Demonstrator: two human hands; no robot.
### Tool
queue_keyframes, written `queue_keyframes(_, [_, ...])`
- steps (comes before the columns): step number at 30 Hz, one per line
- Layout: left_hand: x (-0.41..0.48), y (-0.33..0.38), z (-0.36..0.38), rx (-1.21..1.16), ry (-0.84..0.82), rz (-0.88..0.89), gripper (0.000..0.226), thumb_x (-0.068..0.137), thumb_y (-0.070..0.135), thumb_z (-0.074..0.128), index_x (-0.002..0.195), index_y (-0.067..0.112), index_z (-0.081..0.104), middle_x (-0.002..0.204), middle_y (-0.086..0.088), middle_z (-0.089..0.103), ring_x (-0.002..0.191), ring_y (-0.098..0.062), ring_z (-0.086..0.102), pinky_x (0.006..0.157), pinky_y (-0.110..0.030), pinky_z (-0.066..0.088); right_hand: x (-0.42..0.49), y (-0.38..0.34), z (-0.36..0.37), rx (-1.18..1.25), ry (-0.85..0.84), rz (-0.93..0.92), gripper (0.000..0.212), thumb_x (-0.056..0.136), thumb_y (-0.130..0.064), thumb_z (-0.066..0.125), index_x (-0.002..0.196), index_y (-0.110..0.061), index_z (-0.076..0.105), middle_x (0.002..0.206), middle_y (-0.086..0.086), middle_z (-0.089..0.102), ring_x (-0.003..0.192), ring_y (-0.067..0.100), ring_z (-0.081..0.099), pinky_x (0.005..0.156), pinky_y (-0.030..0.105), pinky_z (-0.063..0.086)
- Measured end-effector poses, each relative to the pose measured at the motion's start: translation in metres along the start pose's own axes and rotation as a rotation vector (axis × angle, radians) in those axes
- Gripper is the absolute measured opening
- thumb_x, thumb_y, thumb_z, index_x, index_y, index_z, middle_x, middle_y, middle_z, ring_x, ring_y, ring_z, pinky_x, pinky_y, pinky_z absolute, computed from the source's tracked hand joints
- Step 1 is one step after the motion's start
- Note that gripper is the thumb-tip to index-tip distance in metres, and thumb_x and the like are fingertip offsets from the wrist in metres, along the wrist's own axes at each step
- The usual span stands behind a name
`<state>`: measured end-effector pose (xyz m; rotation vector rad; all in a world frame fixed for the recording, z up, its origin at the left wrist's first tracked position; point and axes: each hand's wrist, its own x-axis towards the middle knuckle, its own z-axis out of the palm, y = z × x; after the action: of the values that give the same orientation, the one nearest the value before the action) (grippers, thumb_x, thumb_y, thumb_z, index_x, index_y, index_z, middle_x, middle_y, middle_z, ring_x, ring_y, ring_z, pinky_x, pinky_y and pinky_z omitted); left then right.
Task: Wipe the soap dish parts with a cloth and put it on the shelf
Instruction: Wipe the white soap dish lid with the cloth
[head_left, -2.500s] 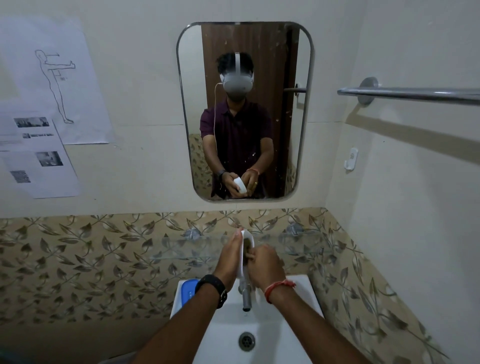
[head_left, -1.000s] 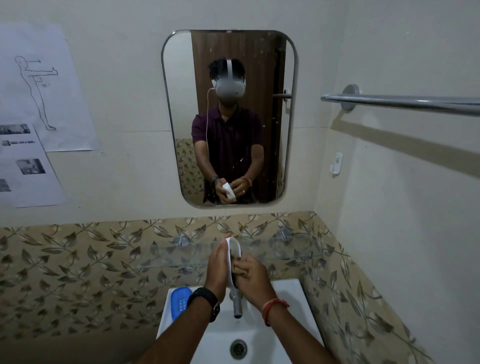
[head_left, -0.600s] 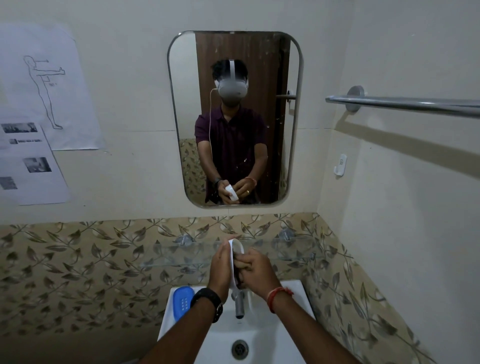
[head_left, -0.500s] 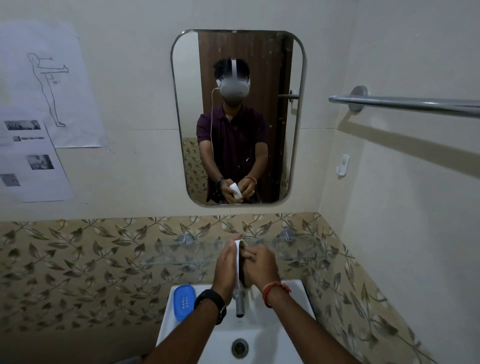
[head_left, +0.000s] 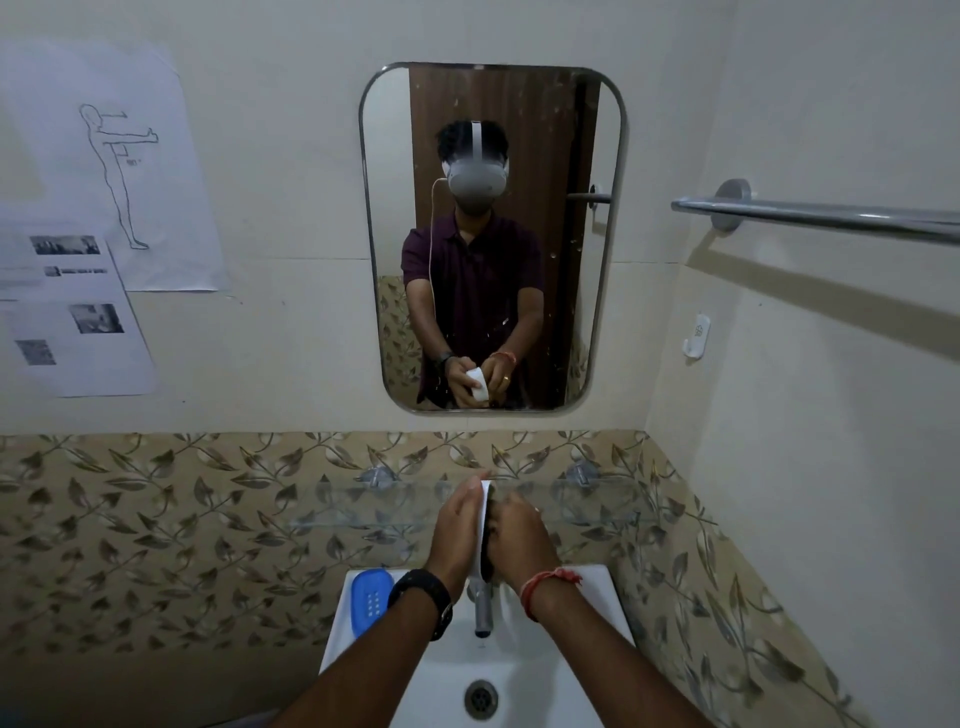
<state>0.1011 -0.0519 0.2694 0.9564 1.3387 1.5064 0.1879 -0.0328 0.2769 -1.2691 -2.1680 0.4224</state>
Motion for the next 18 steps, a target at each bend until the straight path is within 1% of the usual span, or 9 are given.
queue_keyframes(3, [-0.002, -0.005, 0.004, -0.050, 0.005, -0.007, 0.035, 0.108, 0.037, 0.037, 0.129, 0.027, 0.064, 0.125, -0.002, 0.067, 0.112, -0.015, 0.065, 0.094, -0.036, 0.055, 0.000, -0.006, -0.002, -0.039, 0.021, 0.060, 0.019, 0.096, -0.017, 0.054, 0.096, -0.015, 0.073, 0.093, 0.004, 0.071, 0.079, 0.011, 0.062, 0.068, 0.015, 0.044])
queue_keyframes(6, [0.002, -0.005, 0.002, -0.130, 0.069, -0.040, 0.040, 0.107, 0.043, 0.038, 0.131, 0.022, 0.062, 0.111, -0.003, 0.069, 0.096, -0.017, 0.068, 0.067, -0.024, 0.058, 0.003, -0.006, -0.013, 0.073, -0.192, 0.181, 0.018, 0.092, -0.011, 0.056, 0.084, -0.013, 0.071, 0.081, 0.005, 0.070, 0.069, 0.014, 0.060, 0.062, 0.021, 0.047])
queue_keyframes(7, [0.003, -0.003, -0.001, -0.150, 0.086, -0.046, 0.040, 0.106, 0.045, 0.038, 0.132, 0.023, 0.059, 0.113, -0.003, 0.067, 0.096, -0.018, 0.067, 0.066, -0.024, 0.060, 0.003, -0.003, -0.017, 0.127, -0.282, 0.202, 0.018, 0.091, -0.010, 0.056, 0.079, -0.011, 0.070, 0.078, 0.006, 0.069, 0.068, 0.018, 0.061, 0.064, 0.028, 0.052])
queue_keyframes(9, [0.005, 0.000, -0.006, -0.169, 0.082, -0.044, 0.038, 0.105, 0.048, 0.039, 0.134, 0.028, 0.055, 0.127, -0.004, 0.063, 0.112, -0.023, 0.064, 0.091, -0.038, 0.060, 0.001, 0.003, -0.027, 0.283, -0.358, 0.246, 0.019, 0.090, -0.010, 0.055, 0.083, -0.005, 0.072, 0.085, 0.013, 0.072, 0.077, 0.028, 0.067, 0.075, 0.039, 0.056])
queue_keyframes(11, [0.007, 0.003, -0.012, -0.162, 0.051, -0.044, 0.034, 0.104, 0.048, 0.043, 0.130, 0.030, 0.055, 0.135, -0.008, 0.061, 0.123, -0.029, 0.060, 0.109, -0.054, 0.048, 0.000, 0.008, -0.033, 0.555, -0.223, 0.355, 0.021, 0.093, -0.012, 0.055, 0.092, -0.012, 0.076, 0.096, 0.013, 0.074, 0.087, 0.031, 0.069, 0.075, 0.041, 0.059])
queue_keyframes(13, [0.007, 0.004, -0.019, -0.127, 0.024, -0.039, 0.025, 0.101, 0.046, 0.052, 0.123, 0.035, 0.056, 0.131, -0.009, 0.064, 0.117, -0.030, 0.064, 0.105, -0.056, 0.050, 0.004, 0.009, -0.037, 0.793, 0.008, 0.395, 0.025, 0.094, -0.011, 0.058, 0.090, -0.028, 0.076, 0.100, 0.003, 0.075, 0.093, 0.021, 0.070, 0.081, 0.037, 0.059])
queue_keyframes(15, [0.008, 0.002, -0.023, -0.108, 0.015, -0.039, 0.028, 0.096, 0.047, 0.061, 0.122, 0.038, 0.058, 0.128, -0.008, 0.067, 0.111, -0.028, 0.068, 0.099, -0.054, 0.055, 0.010, 0.005, -0.040, 0.841, 0.136, 0.327, 0.030, 0.093, -0.012, 0.061, 0.088, -0.039, 0.074, 0.096, -0.010, 0.075, 0.094, 0.011, 0.069, 0.082, 0.028, 0.059])
queue_keyframes(17, [0.010, 0.002, -0.022, -0.122, 0.004, -0.067, 0.043, 0.092, 0.056, 0.061, 0.128, 0.034, 0.060, 0.131, -0.009, 0.067, 0.117, -0.031, 0.066, 0.103, -0.055, 0.052, 0.010, -0.004, -0.039, 0.762, 0.110, 0.190, 0.038, 0.093, -0.015, 0.062, 0.085, -0.051, 0.073, 0.090, -0.022, 0.075, 0.089, -0.002, 0.069, 0.074, 0.014, 0.056])
queue_keyframes(18, [0.012, 0.004, -0.021, -0.152, 0.000, -0.085, 0.054, 0.092, 0.062, 0.056, 0.134, 0.028, 0.060, 0.135, -0.013, 0.065, 0.123, -0.034, 0.063, 0.109, -0.057, 0.047, 0.008, -0.009, -0.035, 0.705, 0.062, 0.125, 0.042, 0.094, -0.015, 0.062, 0.089, -0.056, 0.071, 0.095, -0.028, 0.073, 0.092, -0.005, 0.068, 0.075, 0.010, 0.054])
